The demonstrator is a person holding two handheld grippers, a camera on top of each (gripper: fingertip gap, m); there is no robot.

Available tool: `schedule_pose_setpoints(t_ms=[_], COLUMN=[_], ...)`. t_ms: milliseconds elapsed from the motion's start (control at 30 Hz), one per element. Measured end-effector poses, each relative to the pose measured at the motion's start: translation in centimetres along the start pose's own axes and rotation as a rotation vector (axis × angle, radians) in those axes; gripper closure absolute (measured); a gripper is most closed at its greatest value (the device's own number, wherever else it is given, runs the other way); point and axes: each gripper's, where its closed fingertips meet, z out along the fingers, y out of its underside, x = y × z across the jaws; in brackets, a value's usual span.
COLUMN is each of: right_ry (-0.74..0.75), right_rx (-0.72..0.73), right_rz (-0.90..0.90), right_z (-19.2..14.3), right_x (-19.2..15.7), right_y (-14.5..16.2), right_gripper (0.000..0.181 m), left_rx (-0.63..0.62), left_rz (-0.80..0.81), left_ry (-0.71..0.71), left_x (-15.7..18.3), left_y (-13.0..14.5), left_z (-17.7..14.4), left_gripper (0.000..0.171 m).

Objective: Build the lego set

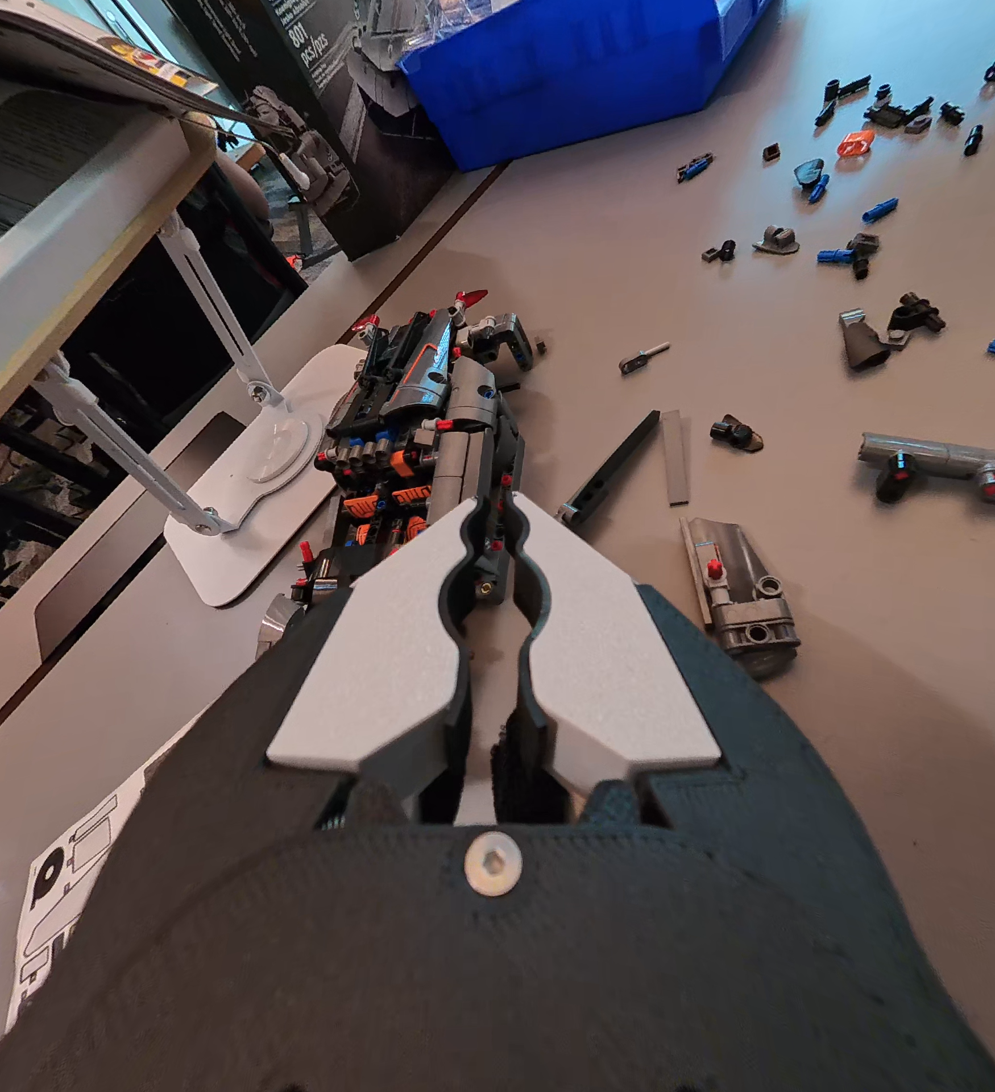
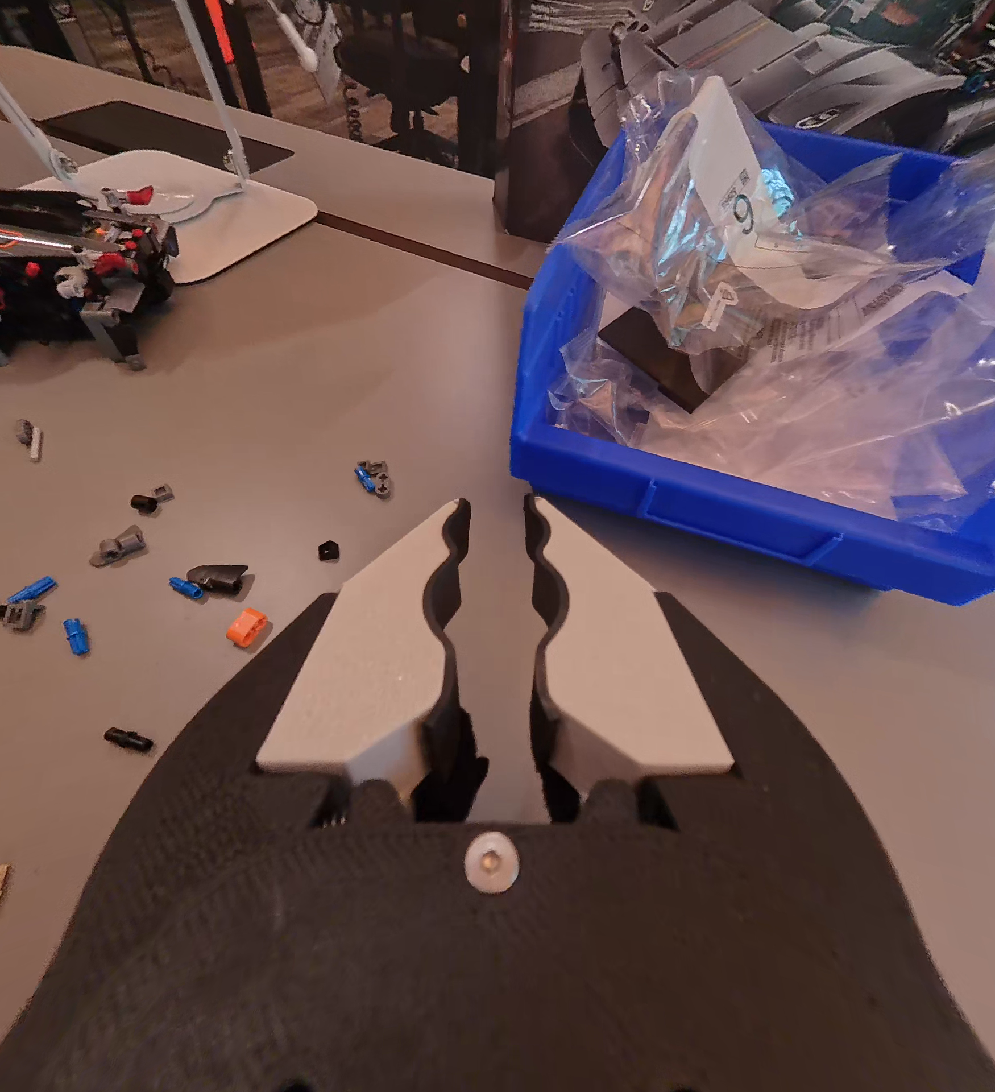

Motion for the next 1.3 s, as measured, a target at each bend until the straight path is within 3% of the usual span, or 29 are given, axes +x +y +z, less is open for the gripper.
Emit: schedule_pose_setpoints(t_ms=[133, 333, 667, 1033, 1300], right_ry=[-0.186, -0.274, -0.352, -0.374, -0.392], right_rx=[-0.065, -0.303, -0.428, -0.399, -0.423], right_rz=[-0.029, -0.150, -0.196, -0.190, -0.197], right_z=[0.0, -0.4, -0.6, -0.4, -0.5], right_x=[-3.4, -6.1, -7.7, -8.0, -8.5], right_y=[1.0, 4.8, 7.1, 7.0, 7.2], right_gripper=[0.167, 0.174, 0.173, 0.181, 0.176], left_rx=[-0.002, -0.006, -0.009, -0.004, 0.004], left_rz=[0.001, -0.006, -0.005, 0.000, 0.003], left_ry=[-0.001, 0.001, 0.007, 0.005, -0.004], left_x=[0.0, -0.1, 0.0, 0.0, -0.2], left_y=[0.1, 0.2, 0.3, 0.1, -0.1], left_z=[0.0, 0.1, 0.1, 0.0, -0.3], left_gripper=[0.169, 0.169, 0.169, 0.169, 0.169])
